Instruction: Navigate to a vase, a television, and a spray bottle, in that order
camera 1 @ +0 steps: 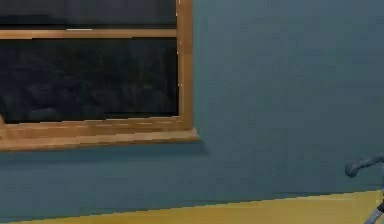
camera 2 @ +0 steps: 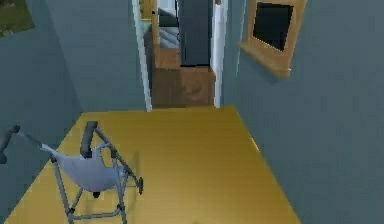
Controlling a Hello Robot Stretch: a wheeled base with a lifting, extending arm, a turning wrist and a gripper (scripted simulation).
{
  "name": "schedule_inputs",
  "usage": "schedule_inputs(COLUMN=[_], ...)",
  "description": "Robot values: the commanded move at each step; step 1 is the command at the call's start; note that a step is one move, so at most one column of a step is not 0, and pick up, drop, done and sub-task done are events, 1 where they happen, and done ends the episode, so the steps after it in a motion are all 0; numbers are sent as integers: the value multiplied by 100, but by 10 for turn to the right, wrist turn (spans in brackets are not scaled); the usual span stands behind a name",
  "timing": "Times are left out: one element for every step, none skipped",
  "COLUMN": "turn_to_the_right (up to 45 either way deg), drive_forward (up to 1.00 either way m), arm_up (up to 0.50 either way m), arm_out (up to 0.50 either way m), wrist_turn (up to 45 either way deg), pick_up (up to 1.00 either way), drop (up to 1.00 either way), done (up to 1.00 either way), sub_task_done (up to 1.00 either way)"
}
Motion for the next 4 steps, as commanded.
schedule_inputs(turn_to_the_right=[-420, 0, -450, -90], drive_forward=[0, 75, 0, 0], arm_up=[0, 0, 0, 0], arm_out=[0, 0, 0, 0], wrist_turn=[0, 0, 0, 0], pick_up=[0, 0, 0, 0], drop=[0, 0, 0, 0], done=[0, 0, 0, 0], sub_task_done=[0, 0, 0, 0])
